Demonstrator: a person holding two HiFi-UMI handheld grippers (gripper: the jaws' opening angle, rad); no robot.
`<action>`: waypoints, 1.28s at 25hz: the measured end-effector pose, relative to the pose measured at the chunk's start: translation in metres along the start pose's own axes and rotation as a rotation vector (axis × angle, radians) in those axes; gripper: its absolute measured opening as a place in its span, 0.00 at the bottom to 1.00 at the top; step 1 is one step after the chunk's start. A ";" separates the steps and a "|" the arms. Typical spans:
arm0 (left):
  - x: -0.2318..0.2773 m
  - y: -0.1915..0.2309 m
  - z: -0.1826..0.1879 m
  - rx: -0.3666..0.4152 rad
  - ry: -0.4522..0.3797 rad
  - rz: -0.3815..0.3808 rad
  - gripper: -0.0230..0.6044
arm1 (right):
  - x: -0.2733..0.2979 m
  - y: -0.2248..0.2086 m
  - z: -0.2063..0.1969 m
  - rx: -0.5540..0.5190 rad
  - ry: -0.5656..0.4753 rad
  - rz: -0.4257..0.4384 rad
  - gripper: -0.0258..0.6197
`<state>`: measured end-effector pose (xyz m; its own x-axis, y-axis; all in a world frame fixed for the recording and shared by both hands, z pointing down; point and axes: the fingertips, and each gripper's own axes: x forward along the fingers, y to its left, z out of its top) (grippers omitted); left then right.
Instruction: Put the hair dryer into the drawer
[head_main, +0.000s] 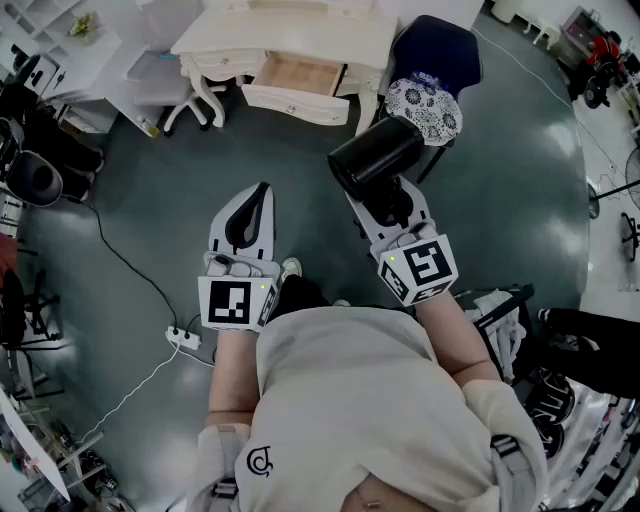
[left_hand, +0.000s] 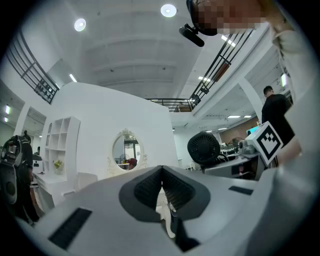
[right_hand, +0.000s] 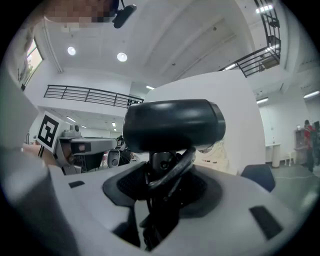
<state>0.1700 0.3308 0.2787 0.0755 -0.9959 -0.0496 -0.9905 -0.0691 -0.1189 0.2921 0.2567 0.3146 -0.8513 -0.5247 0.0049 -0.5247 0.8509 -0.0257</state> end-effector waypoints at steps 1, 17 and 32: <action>0.001 -0.001 0.000 0.002 0.001 -0.003 0.05 | 0.000 -0.002 0.000 -0.005 -0.001 -0.002 0.35; 0.021 0.001 -0.014 -0.023 0.036 0.011 0.05 | 0.009 -0.024 -0.009 -0.002 0.018 -0.025 0.36; 0.105 0.095 -0.056 -0.059 0.054 -0.080 0.05 | 0.130 -0.048 -0.036 0.003 0.079 -0.108 0.36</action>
<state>0.0770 0.2165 0.3175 0.1501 -0.9886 0.0117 -0.9867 -0.1505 -0.0618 0.2059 0.1487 0.3520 -0.7879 -0.6097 0.0868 -0.6134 0.7894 -0.0236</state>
